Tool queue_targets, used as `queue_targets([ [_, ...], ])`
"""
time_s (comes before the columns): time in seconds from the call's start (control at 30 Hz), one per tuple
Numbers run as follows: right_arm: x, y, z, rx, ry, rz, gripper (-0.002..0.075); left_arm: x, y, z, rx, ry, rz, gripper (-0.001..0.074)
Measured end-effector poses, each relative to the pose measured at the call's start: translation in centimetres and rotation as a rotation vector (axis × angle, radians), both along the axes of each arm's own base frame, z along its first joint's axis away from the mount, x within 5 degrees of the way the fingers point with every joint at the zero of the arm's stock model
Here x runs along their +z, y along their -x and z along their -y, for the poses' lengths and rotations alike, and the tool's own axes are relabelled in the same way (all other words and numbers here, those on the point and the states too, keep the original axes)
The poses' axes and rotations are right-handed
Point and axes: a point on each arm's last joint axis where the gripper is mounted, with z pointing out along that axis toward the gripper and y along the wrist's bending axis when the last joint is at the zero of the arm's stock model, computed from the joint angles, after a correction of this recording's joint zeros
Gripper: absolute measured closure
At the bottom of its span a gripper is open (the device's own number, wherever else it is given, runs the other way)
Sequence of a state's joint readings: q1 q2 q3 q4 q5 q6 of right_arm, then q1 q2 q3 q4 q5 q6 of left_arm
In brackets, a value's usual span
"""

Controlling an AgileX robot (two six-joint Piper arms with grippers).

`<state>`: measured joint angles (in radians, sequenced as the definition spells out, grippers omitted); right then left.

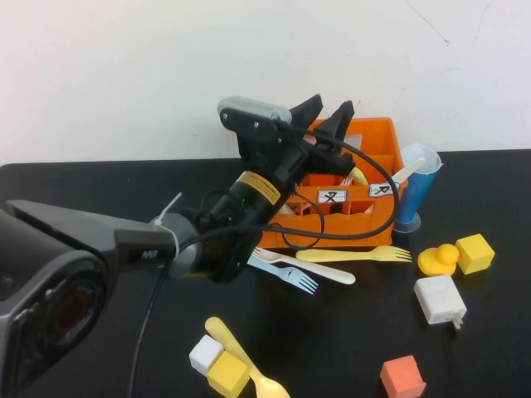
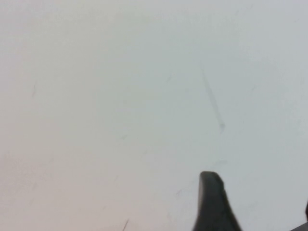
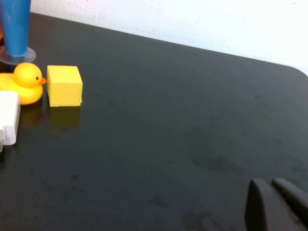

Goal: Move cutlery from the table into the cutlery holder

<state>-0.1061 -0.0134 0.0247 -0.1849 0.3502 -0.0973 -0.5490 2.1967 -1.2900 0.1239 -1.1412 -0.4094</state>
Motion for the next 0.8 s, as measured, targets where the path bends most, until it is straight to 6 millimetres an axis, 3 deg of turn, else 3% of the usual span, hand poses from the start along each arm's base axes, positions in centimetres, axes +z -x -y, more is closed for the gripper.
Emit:
queue_targets([
  [0.1,0.0,0.0,0.0,0.0,0.0,0.0,0.0729,1.6,0.4,0.1,-0.026,0.002,0.035,0.0419],
  [0.23,0.0,0.0,0.0,0.0,0.0,0.0,0.0729,5.0,1.9,-0.5,-0.046,0.012,0.098,0.0625],
  [0.3,0.0,0.0,0.0,0.0,0.0,0.0,0.0729,6.8,3.0,-1.3,-0.051,-0.016,0.128,0.0688],
  [0.43,0.0,0.0,0.0,0.0,0.0,0.0,0.0729,9.3,5.2,-3.5,-0.061,-0.158,0.123,0.0725],
  [0.6,0.0,0.0,0.0,0.0,0.0,0.0,0.0729,11.1,8.5,-7.0,-0.028,-0.408,-0.023,0.0734],
  [0.8,0.0,0.0,0.0,0.0,0.0,0.0,0.0729,13.3,13.4,-9.3,-0.06,-0.555,-0.011,0.0735],
])
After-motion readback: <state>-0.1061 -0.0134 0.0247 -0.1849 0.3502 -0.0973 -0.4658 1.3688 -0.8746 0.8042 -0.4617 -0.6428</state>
